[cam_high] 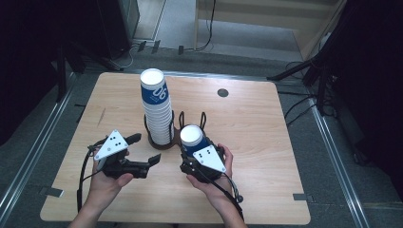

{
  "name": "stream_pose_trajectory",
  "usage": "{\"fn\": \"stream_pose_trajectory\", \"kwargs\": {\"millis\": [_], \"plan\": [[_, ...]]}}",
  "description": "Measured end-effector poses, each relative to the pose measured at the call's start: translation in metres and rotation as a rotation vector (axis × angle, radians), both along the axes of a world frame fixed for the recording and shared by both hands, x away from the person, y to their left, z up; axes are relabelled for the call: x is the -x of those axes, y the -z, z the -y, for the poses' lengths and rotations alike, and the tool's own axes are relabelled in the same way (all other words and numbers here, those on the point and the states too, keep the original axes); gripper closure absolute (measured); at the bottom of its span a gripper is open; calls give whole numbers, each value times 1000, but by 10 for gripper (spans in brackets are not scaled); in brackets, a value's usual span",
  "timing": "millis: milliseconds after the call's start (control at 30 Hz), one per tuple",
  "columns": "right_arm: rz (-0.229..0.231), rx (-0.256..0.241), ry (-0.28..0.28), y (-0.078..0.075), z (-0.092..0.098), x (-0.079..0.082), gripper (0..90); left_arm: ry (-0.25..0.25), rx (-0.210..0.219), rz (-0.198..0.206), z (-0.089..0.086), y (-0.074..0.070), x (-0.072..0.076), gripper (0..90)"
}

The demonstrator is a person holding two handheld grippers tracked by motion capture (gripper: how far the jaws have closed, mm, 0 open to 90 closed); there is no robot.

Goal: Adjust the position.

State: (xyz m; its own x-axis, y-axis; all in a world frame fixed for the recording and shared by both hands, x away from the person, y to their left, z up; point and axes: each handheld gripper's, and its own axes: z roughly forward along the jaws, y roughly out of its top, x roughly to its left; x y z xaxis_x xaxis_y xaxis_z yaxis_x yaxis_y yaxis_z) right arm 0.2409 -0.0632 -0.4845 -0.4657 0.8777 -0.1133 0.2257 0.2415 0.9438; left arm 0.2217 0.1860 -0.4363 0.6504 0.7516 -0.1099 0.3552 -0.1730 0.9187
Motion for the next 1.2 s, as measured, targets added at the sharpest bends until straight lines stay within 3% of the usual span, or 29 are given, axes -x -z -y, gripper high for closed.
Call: {"fn": "stream_pose_trajectory", "kwargs": {"millis": [333, 500, 733, 1200], "plan": [[52, 63, -25, 5, -7, 5, 187, 44, 22, -23, 5, 2, -2, 100], [96, 130, -54, 11, -14, 11, 186, 61, 16, -27, 10, 2, -2, 140], [136, 184, -78, 15, -19, 15, 186, 106, 13, -32, 16, 2, -1, 141], [213, 251, -140, 19, -31, 26, 185, 151, 7, -36, 20, 0, 1, 149]]}}
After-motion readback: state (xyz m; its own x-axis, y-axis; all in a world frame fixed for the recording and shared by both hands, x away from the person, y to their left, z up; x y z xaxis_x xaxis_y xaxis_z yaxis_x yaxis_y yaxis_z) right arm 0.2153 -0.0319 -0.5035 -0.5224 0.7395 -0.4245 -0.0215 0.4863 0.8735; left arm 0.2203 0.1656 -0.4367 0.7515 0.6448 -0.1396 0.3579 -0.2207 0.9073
